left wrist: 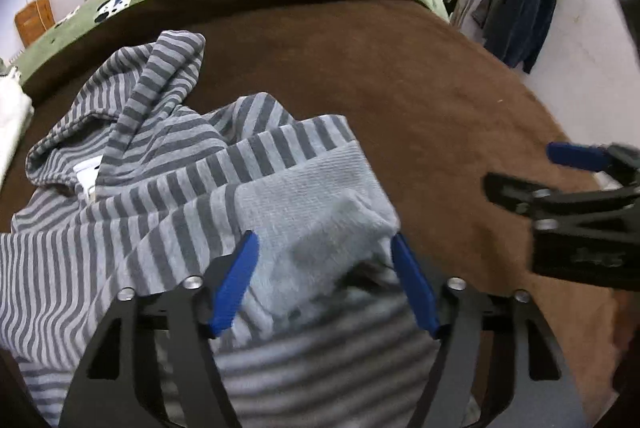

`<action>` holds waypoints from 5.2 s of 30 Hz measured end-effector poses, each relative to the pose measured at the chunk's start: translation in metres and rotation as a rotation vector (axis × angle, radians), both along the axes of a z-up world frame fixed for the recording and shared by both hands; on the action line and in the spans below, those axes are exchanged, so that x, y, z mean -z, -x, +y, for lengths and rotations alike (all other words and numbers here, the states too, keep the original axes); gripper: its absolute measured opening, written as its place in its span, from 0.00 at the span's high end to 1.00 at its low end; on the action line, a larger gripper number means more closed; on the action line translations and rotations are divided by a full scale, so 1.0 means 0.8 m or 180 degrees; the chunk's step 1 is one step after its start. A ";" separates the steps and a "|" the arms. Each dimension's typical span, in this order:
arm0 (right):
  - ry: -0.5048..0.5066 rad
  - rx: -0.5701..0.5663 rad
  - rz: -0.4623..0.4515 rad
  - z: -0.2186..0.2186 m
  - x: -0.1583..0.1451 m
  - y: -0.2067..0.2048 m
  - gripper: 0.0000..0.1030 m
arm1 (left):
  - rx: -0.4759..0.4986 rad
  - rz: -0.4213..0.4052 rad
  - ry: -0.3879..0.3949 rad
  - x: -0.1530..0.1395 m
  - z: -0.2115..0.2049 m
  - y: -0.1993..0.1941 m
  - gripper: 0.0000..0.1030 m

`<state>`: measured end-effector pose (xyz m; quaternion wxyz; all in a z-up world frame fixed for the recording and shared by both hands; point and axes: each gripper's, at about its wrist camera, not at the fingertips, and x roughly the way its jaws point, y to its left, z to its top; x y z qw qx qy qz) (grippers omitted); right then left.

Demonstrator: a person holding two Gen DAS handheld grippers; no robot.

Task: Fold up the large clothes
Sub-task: 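Lay the sleeve on the hoodie body and open the left gripper, then close the right gripper on the folded cuff and hem edge, then lift the hoodie edge with the right gripper and fold it over the body, then close the left gripper on the hoodie edge while the right gripper keeps holding it, then lift the hoodie with both grippers so the hood hangs below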

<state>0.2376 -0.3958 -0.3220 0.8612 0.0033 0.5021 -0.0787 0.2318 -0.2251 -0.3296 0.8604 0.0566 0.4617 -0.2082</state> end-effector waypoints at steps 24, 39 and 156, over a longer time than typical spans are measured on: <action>-0.0589 -0.0578 -0.0044 0.162 -0.063 -0.078 0.57 | -0.1093 0.0185 -0.0168 -0.080 0.273 -0.063 0.06; -0.0411 -0.0505 0.0322 0.159 0.049 -0.054 0.78 | -0.1620 0.0344 -0.0152 0.014 0.351 -0.073 0.06; -0.0478 -0.1993 -0.0331 0.227 -0.038 -0.373 0.94 | -0.0319 0.0132 -0.0222 0.017 0.287 -0.398 0.87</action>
